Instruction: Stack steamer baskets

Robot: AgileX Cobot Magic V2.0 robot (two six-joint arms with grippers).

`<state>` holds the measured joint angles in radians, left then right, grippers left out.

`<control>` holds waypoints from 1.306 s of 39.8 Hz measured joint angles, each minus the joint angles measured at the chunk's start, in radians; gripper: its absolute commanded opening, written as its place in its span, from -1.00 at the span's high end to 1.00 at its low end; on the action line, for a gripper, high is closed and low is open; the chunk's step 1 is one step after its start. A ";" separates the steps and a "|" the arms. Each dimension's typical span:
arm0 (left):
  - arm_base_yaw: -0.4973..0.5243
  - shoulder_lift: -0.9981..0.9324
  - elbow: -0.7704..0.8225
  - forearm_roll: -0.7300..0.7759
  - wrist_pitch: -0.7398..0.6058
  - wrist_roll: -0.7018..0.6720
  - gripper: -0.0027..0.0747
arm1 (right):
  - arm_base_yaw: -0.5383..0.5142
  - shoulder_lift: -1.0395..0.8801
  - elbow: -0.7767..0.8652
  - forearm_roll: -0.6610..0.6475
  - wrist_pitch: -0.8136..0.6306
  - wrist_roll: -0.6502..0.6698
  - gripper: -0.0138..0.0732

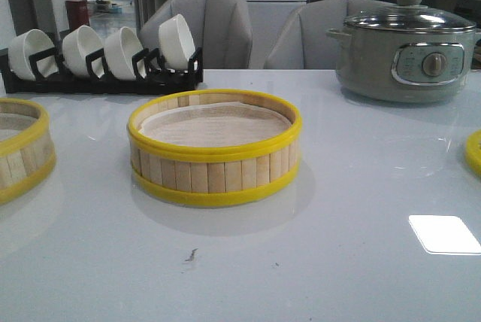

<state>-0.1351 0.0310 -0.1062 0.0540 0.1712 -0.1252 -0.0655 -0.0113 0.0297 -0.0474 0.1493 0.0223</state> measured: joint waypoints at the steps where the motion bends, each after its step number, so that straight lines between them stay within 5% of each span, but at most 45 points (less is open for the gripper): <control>1: -0.002 0.031 -0.037 0.000 0.014 0.000 0.70 | 0.000 0.000 0.000 0.000 0.000 0.000 0.64; 16: -0.082 0.645 -0.775 0.119 0.332 0.000 0.70 | 0.000 0.000 0.000 0.000 0.000 0.000 0.64; 22: -0.090 0.850 -0.953 0.130 0.439 0.000 0.70 | 0.000 0.000 0.000 0.000 0.000 0.000 0.64; 52: -0.093 1.017 -0.982 0.032 0.495 0.000 0.70 | 0.000 0.000 0.000 0.000 0.000 0.000 0.64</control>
<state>-0.2277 1.0483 -1.0880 0.0858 0.6666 -0.1252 -0.0655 -0.0113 0.0297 -0.0474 0.1493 0.0223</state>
